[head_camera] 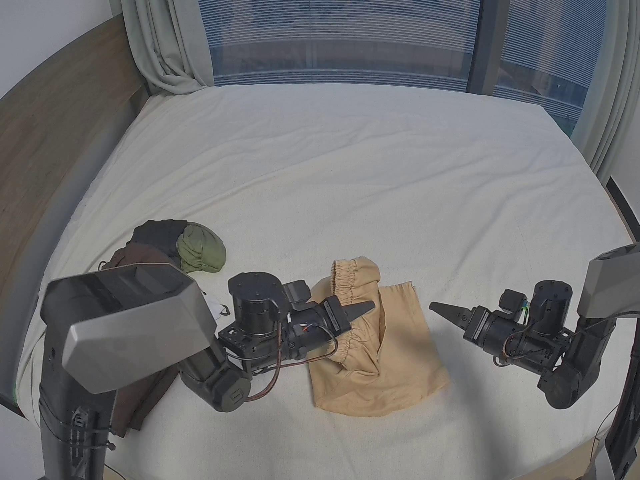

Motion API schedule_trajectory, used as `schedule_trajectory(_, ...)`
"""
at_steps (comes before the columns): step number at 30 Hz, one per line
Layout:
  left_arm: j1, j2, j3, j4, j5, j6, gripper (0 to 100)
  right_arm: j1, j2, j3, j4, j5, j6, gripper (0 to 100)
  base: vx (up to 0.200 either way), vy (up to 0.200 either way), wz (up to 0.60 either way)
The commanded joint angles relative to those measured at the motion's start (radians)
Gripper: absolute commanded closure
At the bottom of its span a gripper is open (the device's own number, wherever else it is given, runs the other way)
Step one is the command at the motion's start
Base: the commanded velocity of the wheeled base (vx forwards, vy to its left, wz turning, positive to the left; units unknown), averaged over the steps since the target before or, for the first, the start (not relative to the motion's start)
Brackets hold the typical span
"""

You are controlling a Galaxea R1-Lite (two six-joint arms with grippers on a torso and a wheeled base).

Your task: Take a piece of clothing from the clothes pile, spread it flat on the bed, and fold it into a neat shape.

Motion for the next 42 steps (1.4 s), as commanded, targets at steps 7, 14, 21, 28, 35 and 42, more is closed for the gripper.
schedule_trajectory(7,-0.045,0.109,-0.106,0.041,0.016,0.0,100,-0.015,0.004,-0.014,-0.001,0.0,0.0,0,0.0,0.0,0.0)
schedule_trajectory(14,-0.049,0.122,-0.124,0.066,0.02,0.0,100,-0.016,0.006,-0.014,-0.001,0.0,0.0,0,0.0,0.0,0.0)
schedule_trajectory(21,-0.055,0.135,-0.155,0.086,0.048,0.001,0,-0.016,0.006,-0.02,-0.001,0.0,0.0,0,0.0,0.0,0.0)
schedule_trajectory(28,-0.055,0.138,-0.161,0.087,0.06,0.007,0,-0.016,0.007,-0.018,-0.001,0.0,0.0,0,0.0,0.0,0.0)
schedule_trajectory(35,-0.045,0.134,-0.123,0.078,0.094,0.036,0,-0.013,0.009,-0.012,0.001,0.0,0.0,0,0.0,0.0,0.0)
schedule_trajectory(42,-0.017,0.025,0.006,0.073,0.094,0.073,0,0.001,0.01,0.005,0.001,0.0,0.0,0,0.0,0.0,0.0)
